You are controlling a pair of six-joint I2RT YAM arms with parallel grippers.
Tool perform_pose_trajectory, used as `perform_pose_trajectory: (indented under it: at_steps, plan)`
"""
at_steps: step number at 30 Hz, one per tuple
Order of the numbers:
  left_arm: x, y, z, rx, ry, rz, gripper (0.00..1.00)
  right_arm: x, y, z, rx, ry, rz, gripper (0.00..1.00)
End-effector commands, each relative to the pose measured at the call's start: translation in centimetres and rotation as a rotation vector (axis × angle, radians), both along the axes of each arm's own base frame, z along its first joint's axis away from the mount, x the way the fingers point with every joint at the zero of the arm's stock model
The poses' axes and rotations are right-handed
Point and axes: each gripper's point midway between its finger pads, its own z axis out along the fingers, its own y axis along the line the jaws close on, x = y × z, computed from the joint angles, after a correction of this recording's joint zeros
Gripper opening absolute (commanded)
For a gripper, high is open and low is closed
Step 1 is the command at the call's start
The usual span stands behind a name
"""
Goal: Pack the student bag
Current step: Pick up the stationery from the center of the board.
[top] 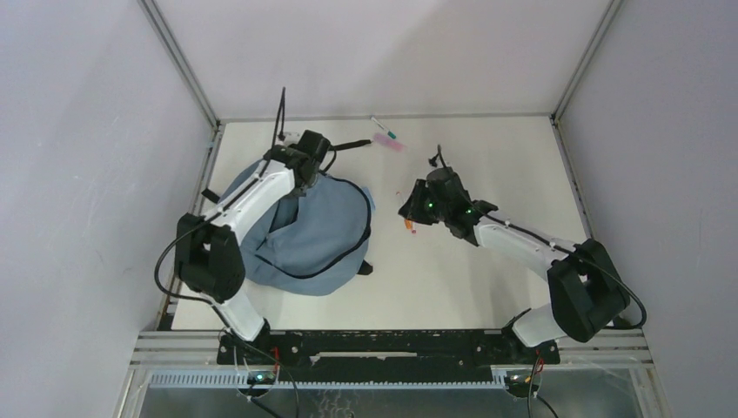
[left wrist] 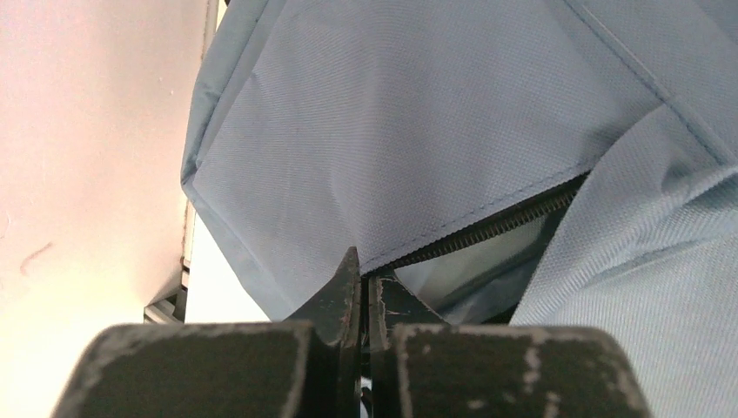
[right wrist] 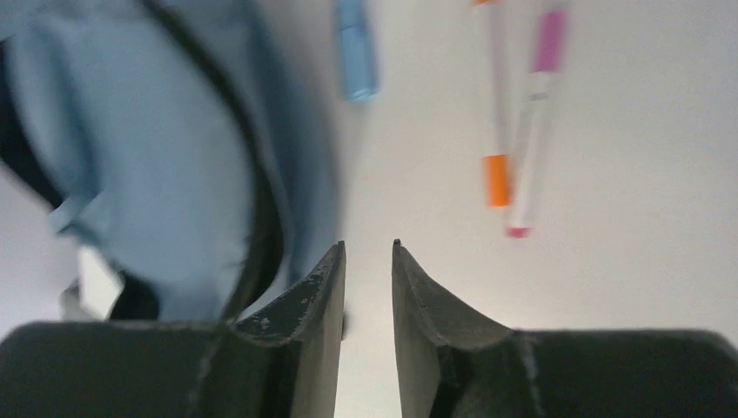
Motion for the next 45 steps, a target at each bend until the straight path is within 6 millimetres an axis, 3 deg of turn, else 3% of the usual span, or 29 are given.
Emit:
perform_pose_trajectory:
  at_steps: [1,8,11,15,25,34,39,45]
  plan:
    - [-0.3,0.0,4.5,-0.072,-0.092,-0.034,0.00,2.8,-4.6,-1.7,-0.191,-0.027,-0.120,0.39]
    - [-0.9,0.8,4.4,-0.153,-0.093,-0.026,0.00,5.4,-7.0,-5.3,-0.370,0.058,-0.154,0.42]
    - [-1.0,1.5,4.4,-0.125,-0.087,-0.026,0.00,6.3,-6.9,-6.6,-0.410,0.079,-0.147,0.43]
    - [-1.2,0.9,4.1,-0.172,-0.098,-0.013,0.01,7.0,-6.5,-8.1,-0.428,0.108,-0.134,0.44]
    - [-1.3,-0.4,3.1,-0.242,-0.079,-0.070,0.00,7.3,-5.6,-8.7,-0.403,0.108,-0.134,0.49]
    - [-1.8,-0.4,2.2,-0.231,-0.043,-0.093,0.00,7.0,-5.2,-10.9,-0.400,0.166,-0.132,0.49]
    - [-2.2,-0.6,1.3,-0.243,-0.016,-0.102,0.00,6.8,-5.2,-10.8,-0.404,0.169,-0.140,0.49]
    - [-2.5,-0.5,1.3,-0.248,-0.022,-0.101,0.00,7.0,-4.7,-7.4,-0.376,0.100,-0.146,0.49]
